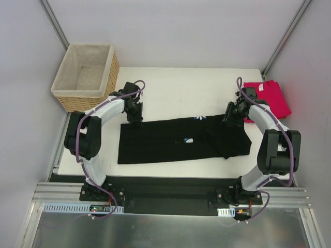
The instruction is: Fold and stack the t-shirts
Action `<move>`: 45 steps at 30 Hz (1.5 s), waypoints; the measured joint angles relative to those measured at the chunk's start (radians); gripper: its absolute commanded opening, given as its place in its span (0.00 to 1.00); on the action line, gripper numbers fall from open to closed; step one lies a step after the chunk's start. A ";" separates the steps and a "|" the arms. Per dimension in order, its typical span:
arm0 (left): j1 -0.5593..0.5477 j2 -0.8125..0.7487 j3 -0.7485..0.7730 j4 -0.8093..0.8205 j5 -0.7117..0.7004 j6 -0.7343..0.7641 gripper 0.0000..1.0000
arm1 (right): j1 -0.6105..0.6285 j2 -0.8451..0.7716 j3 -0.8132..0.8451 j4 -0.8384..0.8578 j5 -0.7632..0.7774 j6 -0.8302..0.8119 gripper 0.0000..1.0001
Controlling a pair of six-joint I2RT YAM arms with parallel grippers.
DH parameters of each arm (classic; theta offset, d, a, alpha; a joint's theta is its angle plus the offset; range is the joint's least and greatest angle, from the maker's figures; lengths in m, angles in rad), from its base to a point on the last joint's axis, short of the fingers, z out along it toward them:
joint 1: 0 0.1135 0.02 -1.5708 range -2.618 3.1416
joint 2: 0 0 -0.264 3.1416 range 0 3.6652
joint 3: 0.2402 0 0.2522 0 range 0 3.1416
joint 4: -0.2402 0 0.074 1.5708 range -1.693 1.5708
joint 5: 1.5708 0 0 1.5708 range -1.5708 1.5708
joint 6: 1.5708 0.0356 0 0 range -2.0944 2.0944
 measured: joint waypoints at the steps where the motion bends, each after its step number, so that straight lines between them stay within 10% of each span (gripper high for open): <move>1: -0.001 0.017 0.014 0.003 0.000 0.000 0.00 | 0.000 0.015 0.002 0.009 -0.008 0.006 0.39; 45: -0.346 0.553 0.682 0.052 0.187 -0.165 0.00 | 0.110 0.076 -0.033 0.167 -0.158 0.162 0.39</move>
